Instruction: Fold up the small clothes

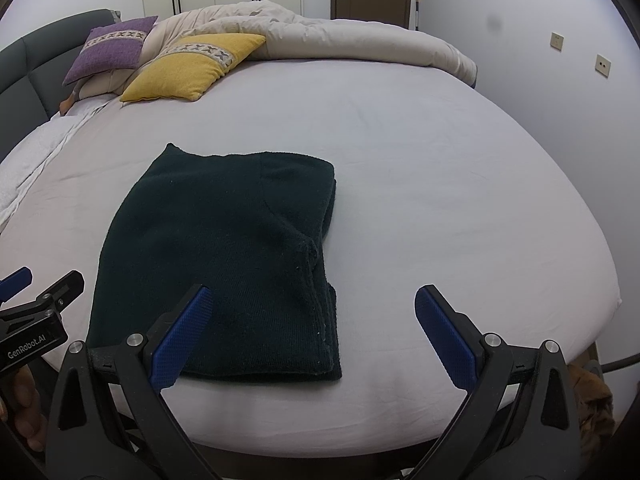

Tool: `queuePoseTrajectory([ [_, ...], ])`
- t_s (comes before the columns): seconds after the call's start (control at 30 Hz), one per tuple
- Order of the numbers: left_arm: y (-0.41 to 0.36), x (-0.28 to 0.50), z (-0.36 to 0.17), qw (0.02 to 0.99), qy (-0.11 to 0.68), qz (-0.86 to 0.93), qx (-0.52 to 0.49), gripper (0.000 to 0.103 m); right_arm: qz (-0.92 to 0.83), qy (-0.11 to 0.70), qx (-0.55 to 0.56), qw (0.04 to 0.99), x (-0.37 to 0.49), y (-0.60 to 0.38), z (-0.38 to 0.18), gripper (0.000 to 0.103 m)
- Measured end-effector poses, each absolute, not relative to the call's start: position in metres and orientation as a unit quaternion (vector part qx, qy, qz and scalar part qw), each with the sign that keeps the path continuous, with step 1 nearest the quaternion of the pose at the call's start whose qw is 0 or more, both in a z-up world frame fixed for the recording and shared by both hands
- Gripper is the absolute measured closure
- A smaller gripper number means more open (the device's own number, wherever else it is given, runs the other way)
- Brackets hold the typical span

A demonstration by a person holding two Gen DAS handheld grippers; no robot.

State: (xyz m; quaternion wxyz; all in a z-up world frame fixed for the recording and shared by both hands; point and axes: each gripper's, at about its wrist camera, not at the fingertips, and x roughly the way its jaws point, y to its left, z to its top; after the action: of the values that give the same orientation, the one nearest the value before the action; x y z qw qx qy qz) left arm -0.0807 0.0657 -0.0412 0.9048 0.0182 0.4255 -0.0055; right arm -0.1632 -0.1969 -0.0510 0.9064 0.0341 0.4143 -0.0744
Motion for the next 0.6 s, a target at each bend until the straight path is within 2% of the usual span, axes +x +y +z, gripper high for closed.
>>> queuePoseTrajectory([
  [0.6, 0.0662, -0.0802, -0.0418, 0.904, 0.426, -0.006, 0.019, 0.0, -0.074, 0.416, 0.035, 0.906, -0.1643, -0.1959, -0.0535, 0.001],
])
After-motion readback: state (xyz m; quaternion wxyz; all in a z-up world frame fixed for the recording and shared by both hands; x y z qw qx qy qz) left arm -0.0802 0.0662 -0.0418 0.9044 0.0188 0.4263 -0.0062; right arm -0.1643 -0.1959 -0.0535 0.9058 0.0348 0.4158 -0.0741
